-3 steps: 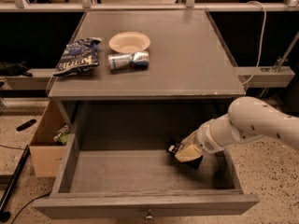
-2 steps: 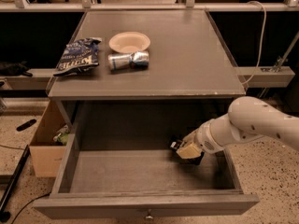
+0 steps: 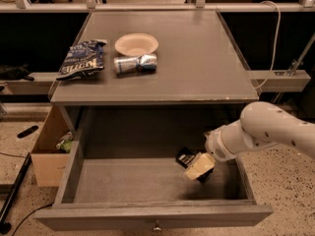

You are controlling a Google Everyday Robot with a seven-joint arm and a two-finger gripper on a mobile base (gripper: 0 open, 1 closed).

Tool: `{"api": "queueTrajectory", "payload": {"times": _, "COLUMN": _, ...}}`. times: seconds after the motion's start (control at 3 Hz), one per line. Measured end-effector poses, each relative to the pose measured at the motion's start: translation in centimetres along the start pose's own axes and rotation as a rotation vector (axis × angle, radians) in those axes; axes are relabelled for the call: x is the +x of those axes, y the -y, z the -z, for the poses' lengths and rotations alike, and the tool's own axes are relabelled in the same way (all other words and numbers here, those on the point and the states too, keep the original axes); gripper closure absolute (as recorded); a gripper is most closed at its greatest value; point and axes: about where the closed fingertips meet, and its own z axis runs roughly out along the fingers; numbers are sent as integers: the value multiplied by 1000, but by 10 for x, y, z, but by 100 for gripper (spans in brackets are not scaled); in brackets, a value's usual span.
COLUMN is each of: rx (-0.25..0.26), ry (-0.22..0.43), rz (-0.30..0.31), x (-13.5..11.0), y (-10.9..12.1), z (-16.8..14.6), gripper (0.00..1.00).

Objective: Place rxbar chocolate into top drawer

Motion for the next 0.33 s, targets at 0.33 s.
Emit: {"api": "queueTrajectory", "payload": {"times": 0.33, "rx": 0, "ry": 0, "rz": 0, "x": 0, "y": 0, "z": 0, "gripper": 0}}
